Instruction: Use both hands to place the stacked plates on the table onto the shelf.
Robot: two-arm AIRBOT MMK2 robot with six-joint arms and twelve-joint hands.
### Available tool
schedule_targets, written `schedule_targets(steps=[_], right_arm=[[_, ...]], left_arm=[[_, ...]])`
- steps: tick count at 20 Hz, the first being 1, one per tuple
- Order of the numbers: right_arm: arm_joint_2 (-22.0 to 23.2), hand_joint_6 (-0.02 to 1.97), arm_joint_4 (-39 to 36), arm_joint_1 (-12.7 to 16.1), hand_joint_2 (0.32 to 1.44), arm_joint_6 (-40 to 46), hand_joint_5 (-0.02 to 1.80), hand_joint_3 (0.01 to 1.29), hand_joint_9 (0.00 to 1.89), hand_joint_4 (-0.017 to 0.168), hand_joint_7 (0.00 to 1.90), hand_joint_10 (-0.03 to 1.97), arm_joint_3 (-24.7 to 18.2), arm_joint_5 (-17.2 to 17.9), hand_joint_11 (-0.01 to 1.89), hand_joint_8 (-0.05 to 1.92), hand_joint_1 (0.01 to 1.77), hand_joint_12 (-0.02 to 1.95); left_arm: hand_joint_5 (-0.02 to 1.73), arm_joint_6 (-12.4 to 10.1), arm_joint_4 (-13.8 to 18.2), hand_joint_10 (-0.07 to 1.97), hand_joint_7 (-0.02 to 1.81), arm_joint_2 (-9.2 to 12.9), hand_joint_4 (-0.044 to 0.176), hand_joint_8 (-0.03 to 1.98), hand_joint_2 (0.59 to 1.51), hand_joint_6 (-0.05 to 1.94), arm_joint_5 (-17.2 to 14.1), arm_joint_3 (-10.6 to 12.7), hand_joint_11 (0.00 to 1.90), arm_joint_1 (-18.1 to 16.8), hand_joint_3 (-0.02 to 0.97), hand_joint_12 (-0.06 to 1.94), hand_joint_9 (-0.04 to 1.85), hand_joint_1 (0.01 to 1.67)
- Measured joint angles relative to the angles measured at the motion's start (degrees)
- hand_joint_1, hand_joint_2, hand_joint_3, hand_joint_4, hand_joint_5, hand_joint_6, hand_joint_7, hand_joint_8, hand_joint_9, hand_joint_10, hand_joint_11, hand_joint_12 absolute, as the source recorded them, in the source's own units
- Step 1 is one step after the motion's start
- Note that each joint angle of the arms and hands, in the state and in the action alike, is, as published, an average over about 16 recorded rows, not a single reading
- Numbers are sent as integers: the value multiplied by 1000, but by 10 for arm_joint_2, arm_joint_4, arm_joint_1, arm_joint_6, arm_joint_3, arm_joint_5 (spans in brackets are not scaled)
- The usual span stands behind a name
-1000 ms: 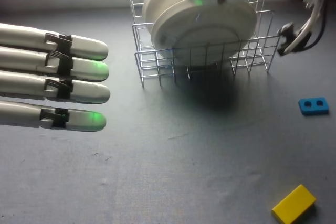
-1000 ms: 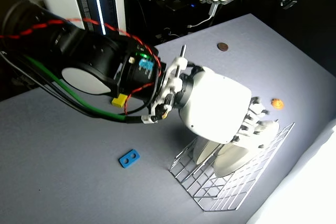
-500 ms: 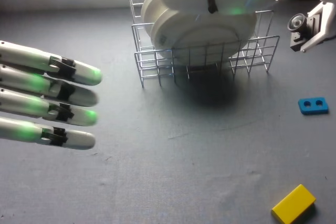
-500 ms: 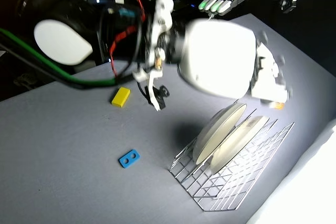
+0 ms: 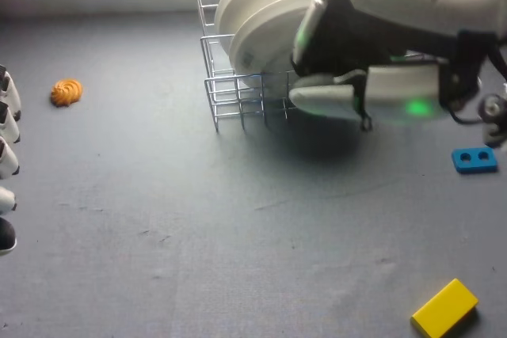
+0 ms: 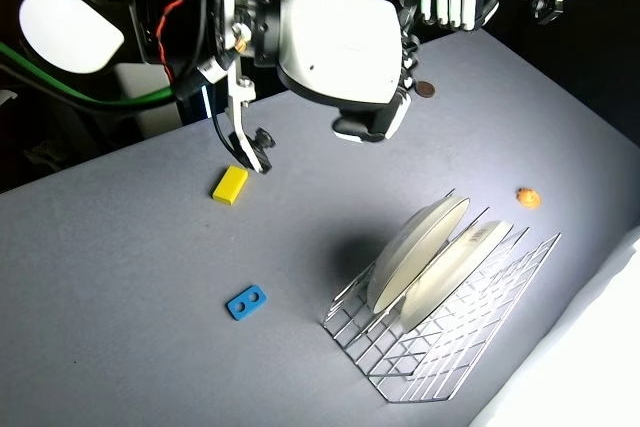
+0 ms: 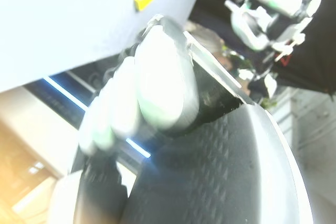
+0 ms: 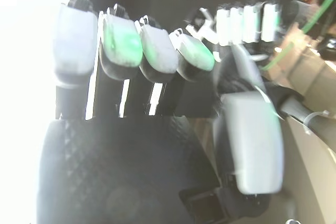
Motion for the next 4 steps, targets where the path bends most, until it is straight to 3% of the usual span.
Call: schedule_targets(steps=[2, 4], right_arm=[[9, 1876, -7, -7, 1208, -1, 1246, 10, 1332, 84, 1335, 1914, -12, 0, 1352, 1857, 447, 1919], [18, 1931, -14, -13, 1239, -3, 1252, 10, 1365, 103, 1346, 1917, -22, 0, 1439, 1897, 532, 1908]], left_arm=[[1446, 0, 0, 1864, 1549, 0, 126, 1831, 1330, 1821, -1, 0, 1486, 0, 0, 1915, 1541, 302], [1533, -1, 1, 1919, 1615, 0, 151, 1913, 1377, 1908, -3, 0, 1632, 0, -3, 1925, 1639, 363]])
